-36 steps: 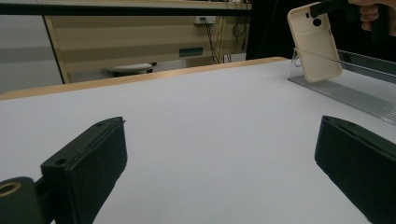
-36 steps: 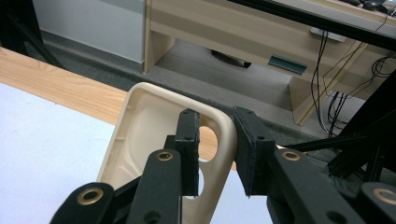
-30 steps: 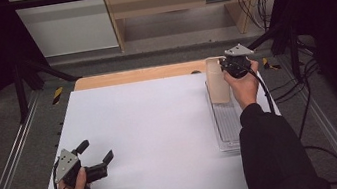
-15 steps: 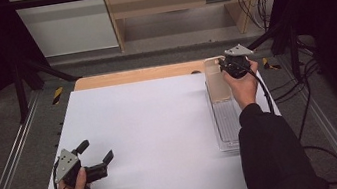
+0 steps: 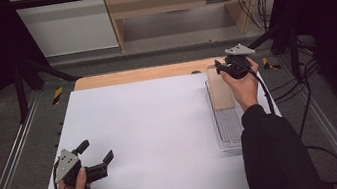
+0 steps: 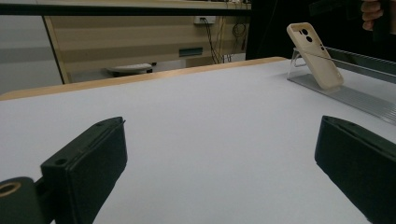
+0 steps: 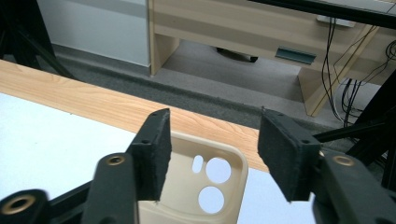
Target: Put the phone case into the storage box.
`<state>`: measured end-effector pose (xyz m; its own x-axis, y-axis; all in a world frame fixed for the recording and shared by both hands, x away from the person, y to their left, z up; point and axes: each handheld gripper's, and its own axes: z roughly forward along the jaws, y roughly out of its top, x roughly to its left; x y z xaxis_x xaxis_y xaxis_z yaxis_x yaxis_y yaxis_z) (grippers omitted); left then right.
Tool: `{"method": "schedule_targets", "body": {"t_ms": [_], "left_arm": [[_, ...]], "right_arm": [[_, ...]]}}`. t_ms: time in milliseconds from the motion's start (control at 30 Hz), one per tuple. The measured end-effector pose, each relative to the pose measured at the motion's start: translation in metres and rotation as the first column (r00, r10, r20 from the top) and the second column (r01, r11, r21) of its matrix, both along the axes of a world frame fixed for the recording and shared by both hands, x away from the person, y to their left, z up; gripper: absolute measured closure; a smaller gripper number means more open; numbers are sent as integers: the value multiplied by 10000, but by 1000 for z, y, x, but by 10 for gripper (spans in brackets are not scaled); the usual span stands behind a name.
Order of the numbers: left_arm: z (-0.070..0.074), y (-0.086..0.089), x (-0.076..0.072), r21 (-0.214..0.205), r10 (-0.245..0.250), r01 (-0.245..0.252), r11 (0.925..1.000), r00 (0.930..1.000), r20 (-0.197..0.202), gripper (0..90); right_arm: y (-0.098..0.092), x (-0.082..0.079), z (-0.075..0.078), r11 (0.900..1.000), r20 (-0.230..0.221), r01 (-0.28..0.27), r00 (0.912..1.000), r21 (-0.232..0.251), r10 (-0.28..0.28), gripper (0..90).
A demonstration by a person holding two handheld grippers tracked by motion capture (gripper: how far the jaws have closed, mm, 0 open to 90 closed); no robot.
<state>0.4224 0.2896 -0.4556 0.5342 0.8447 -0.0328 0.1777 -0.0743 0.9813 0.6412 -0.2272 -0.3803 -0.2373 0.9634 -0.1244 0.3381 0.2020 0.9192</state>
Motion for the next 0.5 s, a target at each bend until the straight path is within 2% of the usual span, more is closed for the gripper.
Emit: {"method": "schedule_targets", "body": {"t_ms": [167, 367, 500], "left_arm": [[1, 2, -1, -11, 57, -57, 10000, 10000, 14, 20], [2, 2, -2, 12, 116, -117, 9999, 9999, 49, 19], [1, 3, -2, 17, 167, -168, 9999, 9999, 44, 19]], "right_arm": [[1, -7, 7, 9996, -348, -68, 9994, 275, 78, 309], [4, -15, 15, 9991, -566, -146, 9983, 407, 169, 215], [7, -19, 19, 9992, -897, -176, 9958, 354, 207, 156]]}}
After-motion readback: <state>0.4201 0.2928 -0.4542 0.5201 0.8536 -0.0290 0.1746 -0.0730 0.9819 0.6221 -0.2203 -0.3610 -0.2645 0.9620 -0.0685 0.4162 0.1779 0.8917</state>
